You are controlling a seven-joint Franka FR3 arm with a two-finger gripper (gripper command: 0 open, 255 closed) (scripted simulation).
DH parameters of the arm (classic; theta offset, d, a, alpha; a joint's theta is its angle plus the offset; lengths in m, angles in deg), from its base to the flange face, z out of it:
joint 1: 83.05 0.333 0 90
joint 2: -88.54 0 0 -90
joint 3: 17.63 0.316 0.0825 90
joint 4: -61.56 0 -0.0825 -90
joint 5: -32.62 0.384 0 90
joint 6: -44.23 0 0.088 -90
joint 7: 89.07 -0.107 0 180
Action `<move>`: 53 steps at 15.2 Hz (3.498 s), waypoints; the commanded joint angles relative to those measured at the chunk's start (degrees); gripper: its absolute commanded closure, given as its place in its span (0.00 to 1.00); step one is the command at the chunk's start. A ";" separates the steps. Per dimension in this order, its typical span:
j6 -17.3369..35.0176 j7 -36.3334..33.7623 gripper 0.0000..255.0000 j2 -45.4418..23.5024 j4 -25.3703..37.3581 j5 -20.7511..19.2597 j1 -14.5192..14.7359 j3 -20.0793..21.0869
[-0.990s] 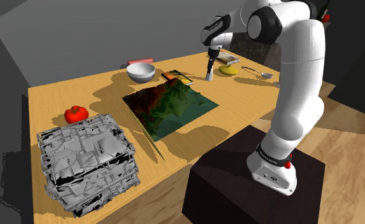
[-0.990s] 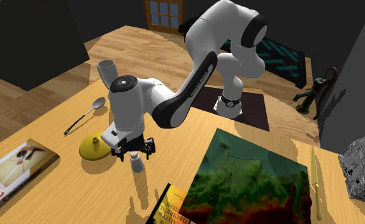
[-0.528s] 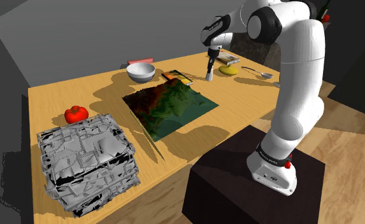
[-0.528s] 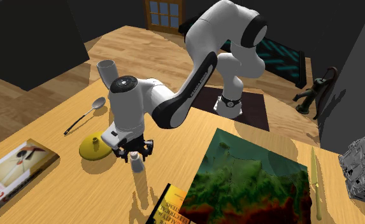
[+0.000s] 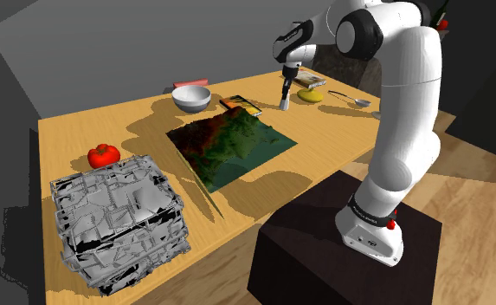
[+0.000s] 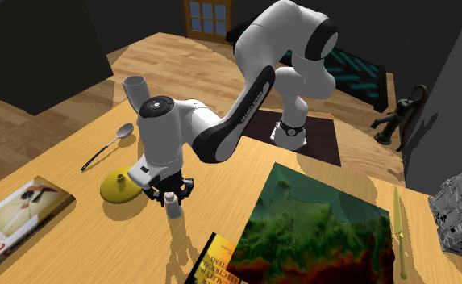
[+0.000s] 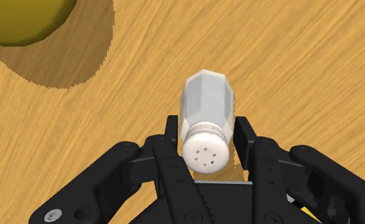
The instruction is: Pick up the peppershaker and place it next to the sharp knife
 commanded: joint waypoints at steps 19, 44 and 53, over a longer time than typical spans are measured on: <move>-11.81 -1.44 1.00 4.93 7.26 -2.73 0.68 -1.39; -18.96 -13.17 1.00 21.74 -1.07 -11.62 9.05 0.30; -18.05 -27.09 1.00 34.88 -15.25 -17.28 14.52 6.92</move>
